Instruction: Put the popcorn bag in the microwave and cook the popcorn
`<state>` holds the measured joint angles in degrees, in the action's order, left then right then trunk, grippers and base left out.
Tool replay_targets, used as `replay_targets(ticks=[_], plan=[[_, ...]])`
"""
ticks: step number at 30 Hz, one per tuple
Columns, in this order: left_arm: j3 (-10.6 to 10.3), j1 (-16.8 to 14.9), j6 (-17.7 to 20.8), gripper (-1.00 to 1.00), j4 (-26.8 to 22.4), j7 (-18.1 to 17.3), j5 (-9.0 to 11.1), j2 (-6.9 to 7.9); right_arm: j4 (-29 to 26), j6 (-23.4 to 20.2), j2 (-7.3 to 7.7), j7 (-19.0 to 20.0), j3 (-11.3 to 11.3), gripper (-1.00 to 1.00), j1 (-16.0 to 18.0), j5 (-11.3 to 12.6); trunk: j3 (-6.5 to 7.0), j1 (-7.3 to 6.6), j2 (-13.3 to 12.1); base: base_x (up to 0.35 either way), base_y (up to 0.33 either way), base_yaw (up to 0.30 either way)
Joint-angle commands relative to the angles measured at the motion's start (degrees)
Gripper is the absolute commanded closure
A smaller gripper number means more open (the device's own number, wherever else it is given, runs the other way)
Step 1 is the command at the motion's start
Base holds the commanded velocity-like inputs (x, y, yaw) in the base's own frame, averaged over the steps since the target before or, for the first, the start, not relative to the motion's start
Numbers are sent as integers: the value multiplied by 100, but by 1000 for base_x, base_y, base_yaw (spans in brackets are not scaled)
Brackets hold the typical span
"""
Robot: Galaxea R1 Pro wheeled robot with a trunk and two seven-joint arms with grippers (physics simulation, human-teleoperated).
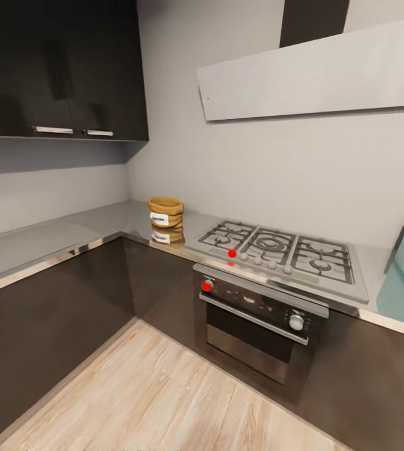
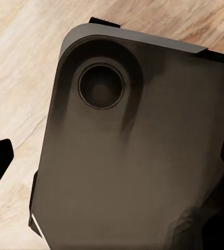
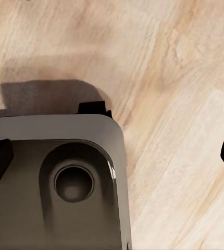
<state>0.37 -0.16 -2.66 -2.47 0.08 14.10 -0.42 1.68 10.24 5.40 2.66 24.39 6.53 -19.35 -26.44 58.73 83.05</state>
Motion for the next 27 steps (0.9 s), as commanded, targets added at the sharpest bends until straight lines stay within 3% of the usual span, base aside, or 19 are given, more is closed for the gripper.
replay_targets(ticks=[1,15,20,27], plan=[[2,-1,-15,-100,1,1,31,-2,18,35,5,15,48,-100,6,-34,-5,0,3,0,0,270],[4,-1,-15,-100,1,1,31,-2,17,42,5,15,48,-100,6,-34,-5,0,3,0,0,262],[7,-1,-15,-100,1,1,31,-2,16,16,-3,-495,47,-100,6,-34,-5,0,3,0,0,35],[-5,-1,-12,-100,1,-2,36,6,16,16,-9,-574,35,-100,6,-66,-5,0,3,0,0,1]])
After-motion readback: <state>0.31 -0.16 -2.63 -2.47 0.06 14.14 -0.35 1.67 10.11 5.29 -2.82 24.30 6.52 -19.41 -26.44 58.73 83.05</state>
